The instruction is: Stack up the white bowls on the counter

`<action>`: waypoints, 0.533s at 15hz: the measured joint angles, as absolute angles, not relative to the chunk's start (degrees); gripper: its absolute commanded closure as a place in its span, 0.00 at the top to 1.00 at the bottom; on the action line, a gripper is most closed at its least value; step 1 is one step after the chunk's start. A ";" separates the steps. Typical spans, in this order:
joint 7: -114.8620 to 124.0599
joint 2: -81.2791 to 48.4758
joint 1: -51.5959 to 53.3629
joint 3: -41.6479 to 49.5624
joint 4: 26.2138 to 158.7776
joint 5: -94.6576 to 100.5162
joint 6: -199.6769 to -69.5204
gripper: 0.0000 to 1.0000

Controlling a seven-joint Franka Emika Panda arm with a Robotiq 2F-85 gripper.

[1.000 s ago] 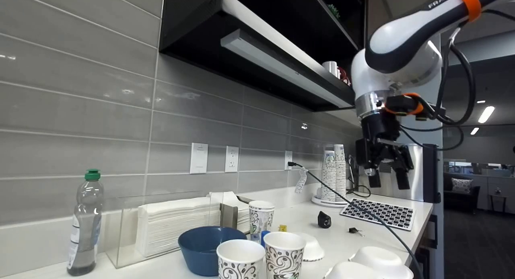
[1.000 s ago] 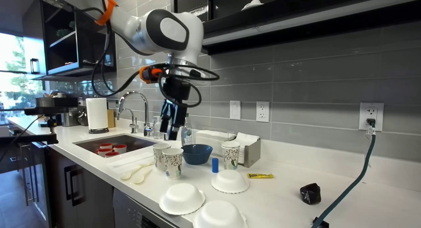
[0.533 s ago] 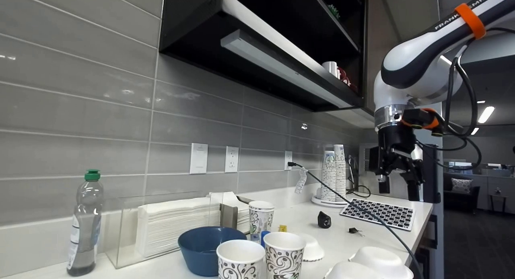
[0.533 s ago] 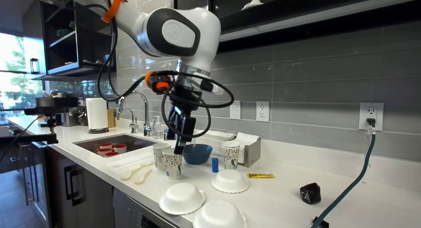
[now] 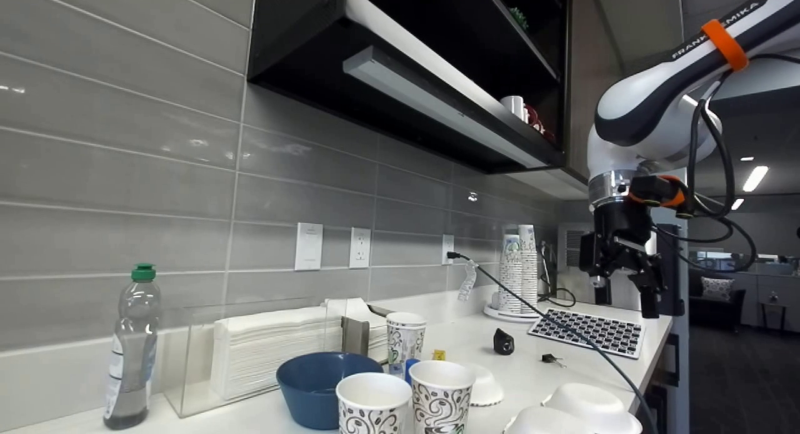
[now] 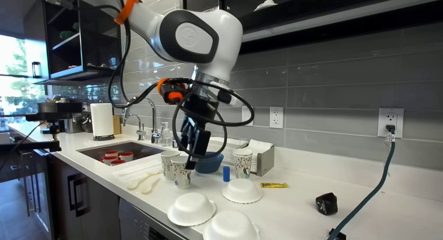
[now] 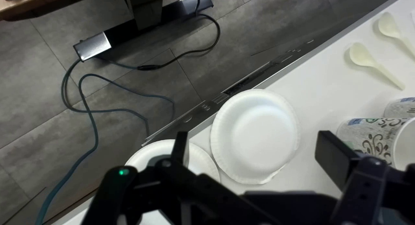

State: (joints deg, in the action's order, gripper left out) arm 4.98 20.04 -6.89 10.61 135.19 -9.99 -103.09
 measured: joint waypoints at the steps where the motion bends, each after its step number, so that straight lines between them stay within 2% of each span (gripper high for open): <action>1: 3.30 19.28 -7.45 12.01 135.19 -10.93 -102.76 1.00; 8: -12.28 11.84 -11.59 21.13 134.39 -18.48 -98.90 1.00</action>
